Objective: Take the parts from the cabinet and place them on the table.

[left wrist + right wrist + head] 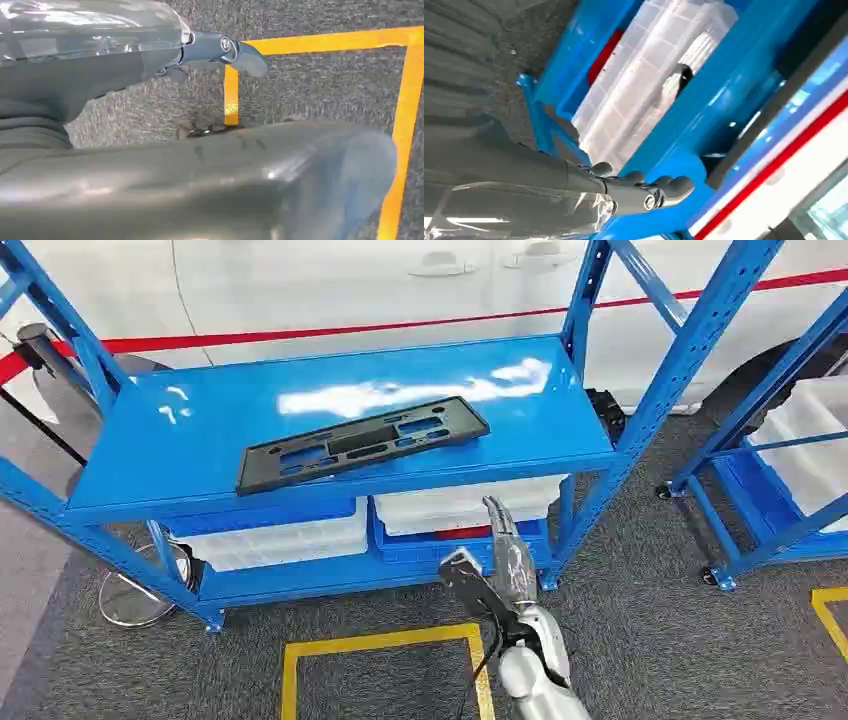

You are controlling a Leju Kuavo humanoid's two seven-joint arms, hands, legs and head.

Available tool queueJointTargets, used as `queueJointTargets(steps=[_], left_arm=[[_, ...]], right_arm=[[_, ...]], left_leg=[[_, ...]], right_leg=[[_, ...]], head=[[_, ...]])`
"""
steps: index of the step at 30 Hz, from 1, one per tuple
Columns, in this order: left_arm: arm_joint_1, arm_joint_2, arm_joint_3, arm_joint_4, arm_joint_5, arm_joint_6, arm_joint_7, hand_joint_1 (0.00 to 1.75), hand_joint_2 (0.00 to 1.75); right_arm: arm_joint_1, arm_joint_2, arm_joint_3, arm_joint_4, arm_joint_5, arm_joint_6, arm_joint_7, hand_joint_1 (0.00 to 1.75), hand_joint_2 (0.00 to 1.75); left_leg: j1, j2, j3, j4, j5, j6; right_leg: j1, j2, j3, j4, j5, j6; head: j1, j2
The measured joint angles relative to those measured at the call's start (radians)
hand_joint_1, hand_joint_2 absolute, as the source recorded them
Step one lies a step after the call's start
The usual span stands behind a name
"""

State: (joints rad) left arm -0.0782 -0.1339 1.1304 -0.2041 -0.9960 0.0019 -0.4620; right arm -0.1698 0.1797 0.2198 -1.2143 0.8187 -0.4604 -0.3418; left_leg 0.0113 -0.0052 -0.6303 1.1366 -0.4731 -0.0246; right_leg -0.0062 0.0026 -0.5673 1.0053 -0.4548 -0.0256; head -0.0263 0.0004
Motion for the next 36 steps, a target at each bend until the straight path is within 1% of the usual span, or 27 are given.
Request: queueJointTargets(steps=[1, 2, 5, 7, 8, 10, 11, 12, 13, 14, 16, 17, 18, 21, 22, 23, 24, 26, 27, 28, 29, 30, 31, 32, 33, 34, 36], left_arm=[[-0.001, 0.0, 0.006, 0.0, 0.002, 0.005, 0.002, 0.0, 0.0], [-0.003, 0.0, 0.01, 0.0, 0.002, 0.008, 0.003, 0.0, 0.0], [-0.007, 0.0, 0.02, 0.0, 0.003, 0.015, 0.005, 0.0, 0.0], [-0.007, -0.003, 0.027, 0.0, 0.002, 0.015, 0.005, 0.0, 0.0], [-0.009, -0.003, 0.027, 0.0, 0.002, 0.015, 0.006, 0.0, 0.0], [-0.01, -0.005, 0.029, 0.0, 0.001, 0.015, 0.011, 0.0, 0.0], [-0.01, -0.005, 0.029, 0.0, 0.001, 0.015, 0.012, 0.0, 0.0], [-0.01, -0.005, 0.029, 0.0, 0.001, 0.015, 0.014, 0.0, 0.0], [-0.01, -0.006, 0.03, 0.0, 0.002, 0.015, 0.016, 0.0, 0.0], [-0.01, -0.006, 0.031, 0.0, 0.003, 0.015, 0.018, 0.0, 0.0], [-0.01, -0.01, 0.034, 0.0, 0.005, 0.017, 0.019, 0.0, 0.0], [-0.011, -0.011, 0.035, 0.0, 0.006, 0.018, 0.019, 0.0, 0.0], [-0.013, -0.011, 0.037, 0.0, 0.01, 0.02, 0.019, 0.0, 0.0], [-0.013, -0.011, 0.041, 0.0, 0.012, 0.023, 0.016, 0.0, 0.0], [-0.013, -0.011, 0.043, 0.0, 0.013, 0.024, 0.011, 0.0, 0.0], [-0.014, -0.011, 0.044, 0.0, 0.013, 0.027, 0.008, 0.0, 0.0], [-0.015, -0.011, 0.047, 0.0, 0.013, 0.029, 0.007, 0.0, 0.0], [-0.015, -0.011, 0.052, 0.0, 0.014, 0.03, 0.007, 0.0, 0.0], [-0.013, -0.011, 0.052, 0.0, 0.014, 0.03, 0.008, 0.0, 0.0], [-0.011, -0.011, 0.053, 0.0, 0.014, 0.031, 0.008, 0.0, 0.0], [-0.009, -0.011, 0.053, 0.0, 0.015, 0.033, 0.008, 0.0, 0.0], [-0.009, -0.011, 0.053, 0.0, 0.015, 0.033, 0.008, 0.0, 0.0], [-0.01, -0.011, 0.054, 0.0, 0.016, 0.034, 0.01, 0.0, 0.0], [-0.009, -0.011, 0.055, 0.0, 0.017, 0.034, 0.011, 0.0, 0.0], [-0.011, -0.01, 0.056, 0.0, 0.018, 0.035, 0.014, 0.0, 0.0], [-0.014, -0.01, 0.056, 0.0, 0.019, 0.037, 0.015, 0.0, 0.0], [-0.012, -0.01, 0.059, 0.0, 0.021, 0.039, 0.02, 0.0, 0.0]], right_arm=[[-0.006, 0.0, 0.016, -0.006, 0.007, 0.0, 0.0, 0.0, 1.75], [-0.016, 0.0, 0.031, -0.008, 0.017, -0.004, 0.003, 0.0, 1.75], [-0.041, -0.002, 0.073, -0.012, 0.074, -0.021, 0.028, 0.0, 1.75], [-0.053, -0.002, 0.099, -0.018, 0.117, -0.033, 0.048, 0.0, 1.75], [-0.062, -0.002, 0.11, -0.019, 0.142, -0.044, 0.056, 0.0, 1.75], [-0.079, -0.002, 0.132, -0.013, 0.185, -0.063, 0.072, 0.0, 1.75], [-0.089, -0.002, 0.142, -0.004, 0.205, -0.075, 0.077, 0.0, 1.75], [-0.101, -0.002, 0.156, 0.013, 0.228, -0.089, 0.082, 0.0, 1.75], [-0.114, -0.002, 0.168, 0.03, 0.244, -0.097, 0.086, 0.0, 1.75], [-0.131, -0.002, 0.182, 0.05, 0.261, -0.103, 0.09, 0.0, 1.75], [-0.169, 0.005, 0.209, 0.086, 0.287, -0.114, 0.099, 0.0, 1.75], [-0.19, 0.006, 0.221, 0.113, 0.298, -0.118, 0.101, 0.0, 1.75], [-0.207, 0.012, 0.235, 0.135, 0.311, -0.119, 0.105, 0.0, 1.75], [-0.238, 0.019, 0.262, 0.189, 0.33, -0.122, 0.109, 0.0, 1.75], [-0.255, 0.027, 0.273, 0.213, 0.335, -0.124, 0.11, 0.0, 1.75], [-0.277, 0.032, 0.281, 0.242, 0.34, -0.126, 0.109, 0.0, 1.75], [-0.298, 0.038, 0.29, 0.27, 0.344, -0.128, 0.11, 0.0, 1.75], [-0.328, 0.044, 0.307, 0.331, 0.348, -0.133, 0.11, 0.0, 1.75], [-0.337, 0.045, 0.312, 0.36, 0.347, -0.134, 0.11, 0.0, 1.75], [-0.344, 0.047, 0.318, 0.385, 0.346, -0.135, 0.112, 0.0, 1.75], [-0.351, 0.049, 0.323, 0.409, 0.346, -0.136, 0.113, 0.0, 1.75], [-0.359, 0.052, 0.325, 0.428, 0.346, -0.137, 0.113, 0.0, 1.75], [-0.372, 0.059, 0.328, 0.45, 0.346, -0.137, 0.113, 0.0, 1.75], [-0.383, 0.063, 0.331, 0.467, 0.346, -0.137, 0.113, 0.0, 1.75], [-0.392, 0.063, 0.334, 0.481, 0.345, -0.138, 0.113, 0.0, 1.75], [-0.399, 0.067, 0.335, 0.493, 0.343, -0.138, 0.113, 0.0, 1.75], [-0.404, 0.072, 0.339, 0.515, 0.342, -0.138, 0.112, 0.0, 1.75]], left_leg=[[0.0, 0.001, 0.046, -0.093, 0.039, 0.007], [-0.006, 0.0, 0.062, -0.126, 0.022, 0.011], [-0.008, -0.001, 0.06, -0.13, 0.024, 0.025], [0.003, 0.0, 0.067, -0.143, 0.033, 0.038], [0.003, 0.0, 0.068, -0.145, 0.032, 0.044], [0.002, 0.001, 0.068, -0.145, 0.031, 0.048], [0.002, 0.001, 0.068, -0.144, 0.03, 0.049], [0.002, 0.001, 0.069, -0.144, 0.029, 0.048], [0.002, 0.001, 0.072, -0.144, 0.027, 0.047], [0.002, -0.001, 0.077, -0.143, 0.023, 0.044], [0.003, -0.002, 0.087, -0.139, 0.014, 0.036], [0.0, -0.002, 0.087, -0.138, 0.009, 0.03], [-0.005, -0.003, 0.083, -0.131, 0.005, 0.023], [0.0, -0.002, 0.087, -0.14, 0.003, 0.005], [0.002, -0.001, 0.087, -0.137, -0.007, -0.002], [0.003, 0.0, 0.077, -0.103, -0.023, -0.005], [0.003, 0.0, 0.043, -0.037, -0.052, -0.008], [0.003, 0.0, -0.054, 0.131, -0.111, -0.013], [0.003, 0.0, -0.09, 0.185, -0.117, -0.013], [0.003, 0.0, -0.105, 0.19, -0.097, -0.011], [0.002, 0.0, -0.094, 0.145, -0.052, -0.007], [0.001, 0.0, -0.069, 0.076, -0.001, -0.002], [-0.001, 0.0, -0.028, -0.028, 0.062, 0.007], [-0.005, 0.0, -0.002, -0.096, 0.081, 0.019], [-0.012, 0.002, 0.007, -0.103, 0.071, 0.024], [-0.014, 0.001, 0.012, -0.116, 0.061, 0.026], [-0.017, -0.001, 0.011, -0.12, 0.058, 0.033]], right_leg=[[0.001, 0.002, 0.002, 0.001, -0.002, 0.003], [0.008, 0.004, 0.0, 0.005, -0.005, 0.008], [0.006, 0.004, -0.003, 0.003, -0.003, 0.02], [0.004, 0.003, -0.005, 0.014, -0.012, 0.032], [0.005, 0.002, -0.023, 0.054, -0.039, 0.038], [0.0, 0.002, -0.101, 0.205, -0.112, 0.045], [-0.001, 0.002, -0.144, 0.284, -0.138, 0.047], [-0.003, 0.002, -0.172, 0.326, -0.139, 0.049], [-0.006, 0.001, -0.172, 0.317, -0.117, 0.05], [-0.008, 0.0, -0.149, 0.258, -0.071, 0.049], [-0.01, -0.002, -0.065, 0.079, 0.027, 0.044], [-0.007, -0.001, -0.042, 0.035, 0.02, 0.041], [-0.005, 0.0, -0.041, 0.019, 0.017, 0.035], [0.002, 0.002, -0.042, 0.02, 0.013, 0.015], [-0.006, 0.002, -0.034, 0.012, 0.015, 0.005], [-0.005, 0.001, -0.028, 0.011, 0.011, -0.002], [-0.005, 0.001, -0.025, 0.011, 0.008, -0.007], [0.0, 0.0, -0.019, 0.011, 0.001, -0.014], [0.003, 0.0, -0.014, 0.012, -0.003, -0.016], [0.006, 0.0, -0.008, 0.012, -0.008, -0.016], [0.009, 0.001, 0.001, 0.012, -0.014, -0.016], [0.011, 0.002, 0.009, 0.013, -0.02, -0.016], [0.013, 0.003, 0.021, 0.013, -0.027, -0.015], [0.013, 0.003, 0.027, 0.011, -0.034, -0.013], [0.021, 0.003, 0.023, 0.015, -0.037, -0.007], [0.015, 0.004, 0.018, 0.014, -0.038, -0.001], [0.012, 0.002, 0.022, 0.008, -0.041, 0.007]], head=[[0.0, 0.0], [0.0, 0.0], [0.001, 0.0], [0.001, 0.0], [0.002, 0.0], [0.001, 0.0], [0.001, 0.0], [0.001, 0.0], [0.001, 0.0], [0.001, 0.0], [0.001, 0.0], [0.001, 0.0], [0.001, 0.0], [0.0, 0.0], [0.0, 0.0], [0.0, 0.0], [0.0, 0.0], [0.0, 0.0], [0.0, 0.0], [0.0, 0.0], [0.0, 0.0], [0.0, 0.0], [0.0, 0.0], [0.0, 0.0], [0.0, 0.0], [-0.001, 0.0], [0.0, 0.0]])
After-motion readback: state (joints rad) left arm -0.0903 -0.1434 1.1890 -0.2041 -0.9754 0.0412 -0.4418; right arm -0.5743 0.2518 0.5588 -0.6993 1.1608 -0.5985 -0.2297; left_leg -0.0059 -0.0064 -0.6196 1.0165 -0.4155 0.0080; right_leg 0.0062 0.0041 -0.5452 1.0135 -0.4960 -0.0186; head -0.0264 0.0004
